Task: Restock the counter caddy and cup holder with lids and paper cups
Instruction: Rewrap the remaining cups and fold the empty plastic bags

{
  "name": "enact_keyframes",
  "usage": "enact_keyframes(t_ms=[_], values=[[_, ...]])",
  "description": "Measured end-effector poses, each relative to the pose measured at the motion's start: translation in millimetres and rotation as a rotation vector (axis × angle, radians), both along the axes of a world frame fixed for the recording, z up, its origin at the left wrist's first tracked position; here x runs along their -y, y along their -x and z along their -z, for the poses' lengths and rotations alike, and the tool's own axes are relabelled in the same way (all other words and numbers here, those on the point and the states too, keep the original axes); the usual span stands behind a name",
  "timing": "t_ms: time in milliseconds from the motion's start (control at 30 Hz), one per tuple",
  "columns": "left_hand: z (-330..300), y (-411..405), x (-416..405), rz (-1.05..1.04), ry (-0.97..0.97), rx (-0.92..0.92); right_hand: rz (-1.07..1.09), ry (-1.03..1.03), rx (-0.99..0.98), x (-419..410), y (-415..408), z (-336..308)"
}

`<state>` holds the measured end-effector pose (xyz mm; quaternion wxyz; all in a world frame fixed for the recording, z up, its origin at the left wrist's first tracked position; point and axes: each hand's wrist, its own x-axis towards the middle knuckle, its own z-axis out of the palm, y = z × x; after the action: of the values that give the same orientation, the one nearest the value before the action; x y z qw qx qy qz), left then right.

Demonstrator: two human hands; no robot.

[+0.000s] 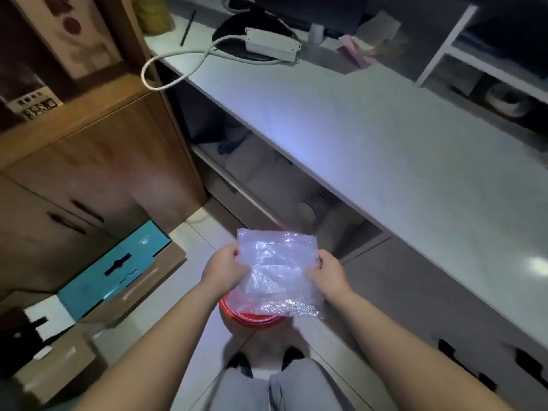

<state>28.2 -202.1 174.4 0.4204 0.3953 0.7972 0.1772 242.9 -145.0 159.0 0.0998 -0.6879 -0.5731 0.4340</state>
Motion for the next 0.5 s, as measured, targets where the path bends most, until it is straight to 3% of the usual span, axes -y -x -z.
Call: enact_keyframes(t_ms=[267,500], values=[[109,10,-1,-0.062,0.025,-0.020,-0.041,0.050,-0.022,-10,16,117],[250,18,-6,-0.114,0.075,-0.043,-0.093,0.081,-0.035,-25,27,250]])
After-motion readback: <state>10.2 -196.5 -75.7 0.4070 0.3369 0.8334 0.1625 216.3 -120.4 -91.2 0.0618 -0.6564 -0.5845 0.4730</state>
